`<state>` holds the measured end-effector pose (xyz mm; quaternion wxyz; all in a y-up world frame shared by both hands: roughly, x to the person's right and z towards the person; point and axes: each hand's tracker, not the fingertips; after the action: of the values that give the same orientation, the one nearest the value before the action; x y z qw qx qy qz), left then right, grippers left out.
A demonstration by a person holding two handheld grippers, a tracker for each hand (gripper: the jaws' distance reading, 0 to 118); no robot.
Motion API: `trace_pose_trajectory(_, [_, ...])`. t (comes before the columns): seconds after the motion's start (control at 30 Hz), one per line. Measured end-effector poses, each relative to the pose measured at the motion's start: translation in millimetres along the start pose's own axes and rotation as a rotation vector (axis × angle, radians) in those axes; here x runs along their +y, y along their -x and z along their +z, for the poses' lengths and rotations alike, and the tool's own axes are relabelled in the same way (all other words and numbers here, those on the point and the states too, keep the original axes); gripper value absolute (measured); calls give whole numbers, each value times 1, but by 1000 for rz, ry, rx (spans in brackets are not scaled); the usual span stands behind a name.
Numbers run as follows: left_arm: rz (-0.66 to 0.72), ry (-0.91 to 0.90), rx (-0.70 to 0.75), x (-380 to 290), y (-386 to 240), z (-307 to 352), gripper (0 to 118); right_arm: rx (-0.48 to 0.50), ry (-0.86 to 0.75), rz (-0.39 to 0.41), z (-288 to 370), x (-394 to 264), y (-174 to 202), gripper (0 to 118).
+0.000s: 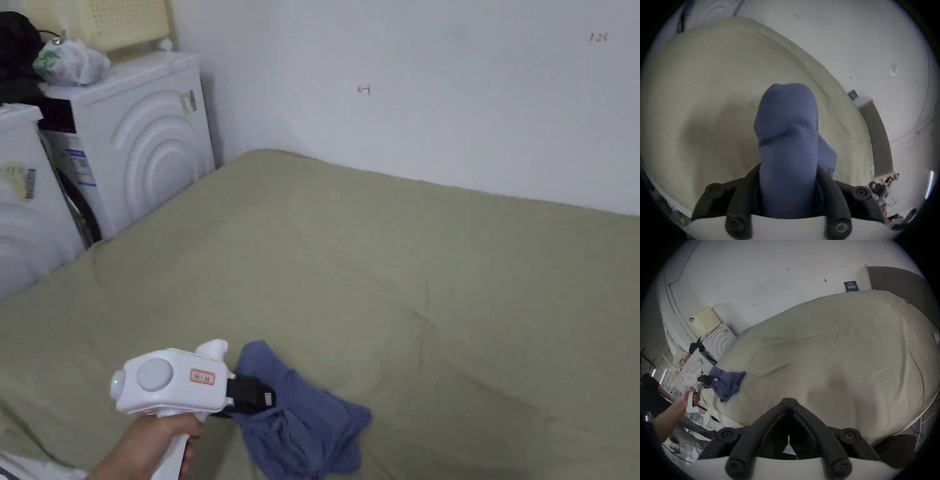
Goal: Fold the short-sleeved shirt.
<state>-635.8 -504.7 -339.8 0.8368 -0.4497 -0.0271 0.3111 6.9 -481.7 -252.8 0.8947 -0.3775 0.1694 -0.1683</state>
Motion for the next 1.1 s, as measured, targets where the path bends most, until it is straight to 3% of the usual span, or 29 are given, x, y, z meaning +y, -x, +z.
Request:
trace_pose_trajectory(0.2, [103, 0, 14, 14, 60, -1, 26, -13, 29, 12, -6, -5, 11, 2])
trace_pose_trajectory(0.23, [119, -4, -18, 12, 62, -1, 41, -11, 29, 14, -5, -4, 12, 2])
trace_pose_trajectory(0.3, [94, -47, 22, 10, 60, 6, 89, -14, 33, 20, -4, -1, 14, 2])
trace_pose_trajectory(0.33, [81, -63, 48, 11, 60, 13, 103, -14, 33, 21, -3, 2, 16, 2])
trace_pose_trajectory(0.5, [44, -213, 95, 15, 46, 93, 103, 8, 7, 25, 9, 13, 12, 2])
trace_pose_trajectory(0.63, [-153, -358, 217, 4, -37, 148, 103, 12, -49, 56, 28, 37, 6, 2])
trace_pose_trajectory(0.7, [-294, -455, 288, -7, -88, 160, 94, -4, -121, 97, 40, 66, 2, 2])
trace_pose_trajectory(0.73, [-358, -505, 302, -15, -120, 164, 69, -12, -159, 116, 46, 81, -2, 2])
trace_pose_trajectory(0.8, [-446, -655, 375, -33, -189, 168, 0, -35, -269, 191, 68, 122, 5, 2])
trace_pose_trajectory(0.87, [-491, -776, 352, -41, -238, 165, 0, -69, -376, 273, 89, 158, 15, 2])
trace_pose_trajectory(0.9, [-489, -775, 264, -46, -271, 164, 0, -94, -437, 306, 102, 179, 21, 2])
trace_pose_trajectory(0.97, [-537, -802, 220, -61, -325, 162, 0, -146, -540, 353, 119, 204, 30, 2])
trace_pose_trajectory(1.1, [-656, -879, 246, -92, -409, 151, 0, -287, -643, 425, 151, 227, 47, 2])
